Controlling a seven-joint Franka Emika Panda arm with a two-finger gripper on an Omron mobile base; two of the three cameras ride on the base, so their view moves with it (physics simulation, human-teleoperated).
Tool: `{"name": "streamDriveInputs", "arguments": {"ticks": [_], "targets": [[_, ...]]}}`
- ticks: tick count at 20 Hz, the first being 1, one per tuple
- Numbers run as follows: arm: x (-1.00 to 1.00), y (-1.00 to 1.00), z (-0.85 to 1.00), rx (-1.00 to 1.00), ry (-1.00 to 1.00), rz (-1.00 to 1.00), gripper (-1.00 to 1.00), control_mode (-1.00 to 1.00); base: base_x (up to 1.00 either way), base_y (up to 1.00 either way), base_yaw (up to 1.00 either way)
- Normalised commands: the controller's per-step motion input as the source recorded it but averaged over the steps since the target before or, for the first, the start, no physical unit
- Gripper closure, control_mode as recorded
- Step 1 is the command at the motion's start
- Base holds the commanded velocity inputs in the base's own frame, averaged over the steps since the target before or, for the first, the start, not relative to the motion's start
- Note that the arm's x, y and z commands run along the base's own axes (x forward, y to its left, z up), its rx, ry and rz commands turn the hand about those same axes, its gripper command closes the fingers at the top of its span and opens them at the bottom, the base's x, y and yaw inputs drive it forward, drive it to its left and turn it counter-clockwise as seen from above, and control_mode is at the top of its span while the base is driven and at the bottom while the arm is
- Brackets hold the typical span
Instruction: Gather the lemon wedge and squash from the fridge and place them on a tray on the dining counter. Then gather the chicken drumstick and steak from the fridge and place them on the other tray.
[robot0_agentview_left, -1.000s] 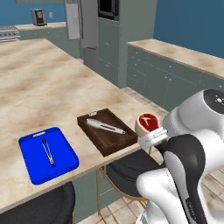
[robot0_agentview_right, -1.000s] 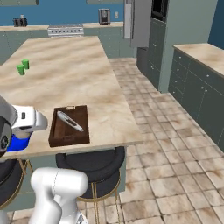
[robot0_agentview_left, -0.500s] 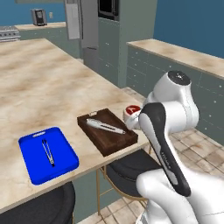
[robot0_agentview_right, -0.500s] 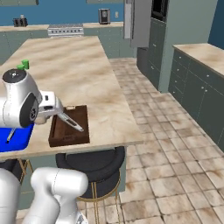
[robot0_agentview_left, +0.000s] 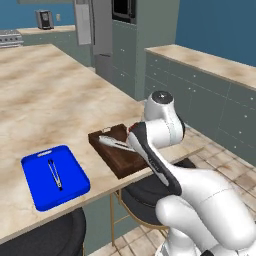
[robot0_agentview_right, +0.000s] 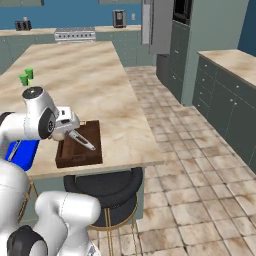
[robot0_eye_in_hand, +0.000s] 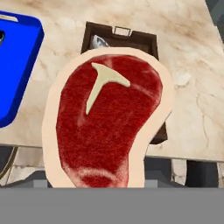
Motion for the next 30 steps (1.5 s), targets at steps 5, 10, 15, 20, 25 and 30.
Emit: {"name": "streamDriveInputs", "arguments": {"ticks": [5,10,15,20,25,30], "targets": [[0.9,0.08,-0.64,-0.04,0.0,0.05,1.0,-1.0,0.0,0.0,0.0],[0.78,0.1,-0.56,0.0,0.0,0.07,1.0,-1.0,0.0,0.0,0.0],[0.59,0.04,-0.41,0.0,0.0,0.07,1.0,-1.0,0.0,0.0,0.0],[0.37,0.02,-0.32,0.0,0.02,0.07,1.0,-1.0,0.0,0.0,0.0],[0.37,0.2,-0.28,0.0,0.14,0.02,-1.0,-1.0,0.0,0.0,0.0],[0.01,0.05,-0.04,0.0,0.05,0.0,-1.0,-1.0,0.0,0.0,0.0]]}}
